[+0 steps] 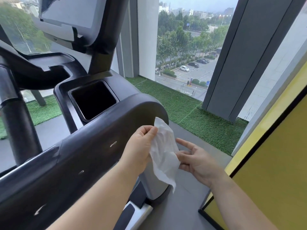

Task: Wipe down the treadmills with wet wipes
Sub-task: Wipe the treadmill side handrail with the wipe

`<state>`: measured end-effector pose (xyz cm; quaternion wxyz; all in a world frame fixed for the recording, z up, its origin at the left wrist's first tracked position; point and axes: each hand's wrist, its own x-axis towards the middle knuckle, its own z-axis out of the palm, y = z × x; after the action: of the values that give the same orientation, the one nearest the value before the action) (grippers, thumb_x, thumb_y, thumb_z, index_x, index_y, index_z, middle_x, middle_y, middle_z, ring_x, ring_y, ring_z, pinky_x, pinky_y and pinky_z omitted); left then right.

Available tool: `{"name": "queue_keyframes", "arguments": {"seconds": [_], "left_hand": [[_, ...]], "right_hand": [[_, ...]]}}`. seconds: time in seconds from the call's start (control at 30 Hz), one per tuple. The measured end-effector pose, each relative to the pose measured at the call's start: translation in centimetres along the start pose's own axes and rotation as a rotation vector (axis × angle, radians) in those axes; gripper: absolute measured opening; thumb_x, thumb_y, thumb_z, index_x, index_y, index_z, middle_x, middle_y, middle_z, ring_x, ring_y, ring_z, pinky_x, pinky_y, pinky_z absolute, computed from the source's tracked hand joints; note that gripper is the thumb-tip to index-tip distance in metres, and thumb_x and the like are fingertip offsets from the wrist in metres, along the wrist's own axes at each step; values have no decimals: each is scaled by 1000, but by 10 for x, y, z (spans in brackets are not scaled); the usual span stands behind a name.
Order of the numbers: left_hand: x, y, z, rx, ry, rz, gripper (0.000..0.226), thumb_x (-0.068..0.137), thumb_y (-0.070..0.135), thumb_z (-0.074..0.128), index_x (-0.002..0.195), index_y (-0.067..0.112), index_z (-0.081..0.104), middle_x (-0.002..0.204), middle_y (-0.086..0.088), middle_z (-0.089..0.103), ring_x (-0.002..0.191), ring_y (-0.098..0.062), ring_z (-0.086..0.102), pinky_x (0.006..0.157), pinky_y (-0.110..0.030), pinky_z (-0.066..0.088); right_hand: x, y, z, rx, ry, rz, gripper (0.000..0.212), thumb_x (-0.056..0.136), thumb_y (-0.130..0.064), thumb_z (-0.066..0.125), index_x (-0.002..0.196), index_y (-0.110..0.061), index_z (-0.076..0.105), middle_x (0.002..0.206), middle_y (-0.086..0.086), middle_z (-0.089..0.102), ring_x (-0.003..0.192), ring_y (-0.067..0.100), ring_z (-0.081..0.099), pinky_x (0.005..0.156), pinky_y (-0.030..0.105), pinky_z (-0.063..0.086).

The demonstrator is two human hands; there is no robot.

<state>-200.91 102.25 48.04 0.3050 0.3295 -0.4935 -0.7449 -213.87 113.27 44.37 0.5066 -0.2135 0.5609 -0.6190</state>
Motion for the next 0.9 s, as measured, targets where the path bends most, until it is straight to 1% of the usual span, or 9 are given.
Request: {"name": "queue_keyframes", "arguments": {"seconds": [0.07,0.13,0.27,0.37,0.47,0.57,0.67,0.77,0.9], "left_hand": [[2,-2,-3,-69,58,-70,12,95,19,54,92,9,59,91,-11,62,88,-24,60,83,-39,49],[5,-5,-6,-200,93,-154,20,96,18,53,105,3,62,109,-17,64,106,-31,61,98,-45,46],[7,1,-9,-415,84,-261,36,99,19,46,127,-2,55,126,-19,59,114,-32,58,92,-39,48],[4,7,-9,-431,52,-307,35,99,22,44,123,-1,57,118,-18,62,98,-29,62,78,-37,52],[0,9,-3,-405,-10,-347,29,100,20,44,108,-1,62,94,-17,68,82,-27,66,68,-36,56],[2,5,-2,-344,-15,-361,33,101,22,43,111,-4,62,100,-21,69,93,-32,66,79,-41,53],[7,-5,-11,-133,1,-332,44,98,37,47,118,0,60,111,-19,68,104,-32,65,84,-43,53],[3,-16,-24,278,-152,-211,53,80,34,74,127,18,54,110,-14,69,99,-28,68,84,-50,55],[4,-19,-32,403,-141,-77,93,82,5,72,138,52,15,99,-23,69,93,-28,69,77,-41,58]], "right_hand": [[-3,13,-2,66,-3,-25,64,61,1,77,121,-6,56,77,11,62,66,16,66,63,28,56],[-6,26,-6,-105,39,-63,59,60,6,82,114,-10,62,72,5,61,64,12,61,65,25,53],[-20,46,-21,-480,-21,84,52,66,1,79,112,-19,64,94,-1,65,79,14,61,82,30,54],[-23,36,-28,-291,-48,134,65,65,-19,83,124,-23,56,121,2,64,106,16,64,96,32,50],[-13,20,-23,-5,17,90,83,63,-46,82,134,-28,42,117,6,67,105,16,64,102,34,42],[-3,11,-7,-21,-48,43,116,52,-43,89,146,-31,22,90,6,70,77,17,66,85,33,52],[0,8,-1,-94,76,-95,114,64,-24,79,152,-30,7,96,23,69,84,25,69,75,36,57],[0,4,-4,-105,108,-153,95,65,-33,80,146,-35,30,110,34,61,100,39,65,94,52,49],[-2,-4,-12,-165,81,-161,56,70,-21,71,124,-21,59,91,12,70,83,22,67,80,36,55]]}}
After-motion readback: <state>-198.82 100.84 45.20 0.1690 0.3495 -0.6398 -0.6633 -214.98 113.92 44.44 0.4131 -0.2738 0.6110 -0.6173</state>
